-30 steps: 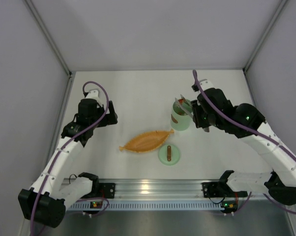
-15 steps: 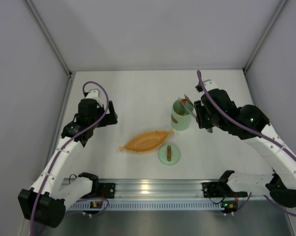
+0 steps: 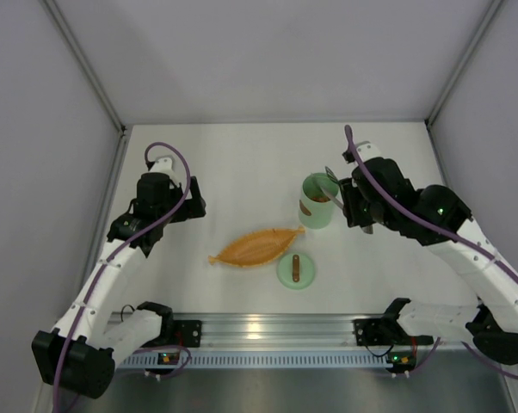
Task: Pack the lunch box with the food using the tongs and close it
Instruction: Place the fake food in the packing box.
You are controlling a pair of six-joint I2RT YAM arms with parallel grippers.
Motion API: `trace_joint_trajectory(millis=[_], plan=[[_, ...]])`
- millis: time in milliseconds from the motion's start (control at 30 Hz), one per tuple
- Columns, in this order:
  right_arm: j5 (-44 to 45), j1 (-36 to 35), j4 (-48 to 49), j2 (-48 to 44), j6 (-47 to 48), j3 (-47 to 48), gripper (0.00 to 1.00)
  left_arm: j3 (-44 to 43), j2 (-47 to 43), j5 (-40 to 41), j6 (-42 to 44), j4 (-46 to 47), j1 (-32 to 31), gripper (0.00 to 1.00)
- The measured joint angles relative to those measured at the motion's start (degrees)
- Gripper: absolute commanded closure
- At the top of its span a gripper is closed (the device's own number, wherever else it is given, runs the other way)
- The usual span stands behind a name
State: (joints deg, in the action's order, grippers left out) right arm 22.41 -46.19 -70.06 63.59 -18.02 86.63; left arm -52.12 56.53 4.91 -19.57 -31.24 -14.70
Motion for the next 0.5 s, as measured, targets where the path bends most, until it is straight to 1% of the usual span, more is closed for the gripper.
trace_joint_trajectory(millis=[167, 300, 400, 467, 500], plan=[[0.07, 0.0, 0.02, -0.44, -0.07, 0.0, 0.61, 0.0, 0.0, 0.0, 0.02, 0.0, 0.0, 0.01], [1.29, 1.16, 0.13, -0.76, -0.15, 0.0, 0.57, 0.0, 0.0, -0.04, 0.0, 0.0, 0.0, 0.01], [2.89, 7.78, 1.05, -0.72, 0.13, -0.13, 0.57, 0.0, 0.0, -0.28, 0.0, 0.0, 0.0, 0.01], [2.8, 14.51, 3.37, -0.76, 0.48, -1.31, 0.57, 0.0, 0.0, -0.61, 0.0, 0.0, 0.0, 0.01], [1.25, 18.78, 5.16, -0.72, 0.5, -2.43, 0.56, 0.0, 0.0, -0.68, 0.0, 0.02, 0.0, 0.01]])
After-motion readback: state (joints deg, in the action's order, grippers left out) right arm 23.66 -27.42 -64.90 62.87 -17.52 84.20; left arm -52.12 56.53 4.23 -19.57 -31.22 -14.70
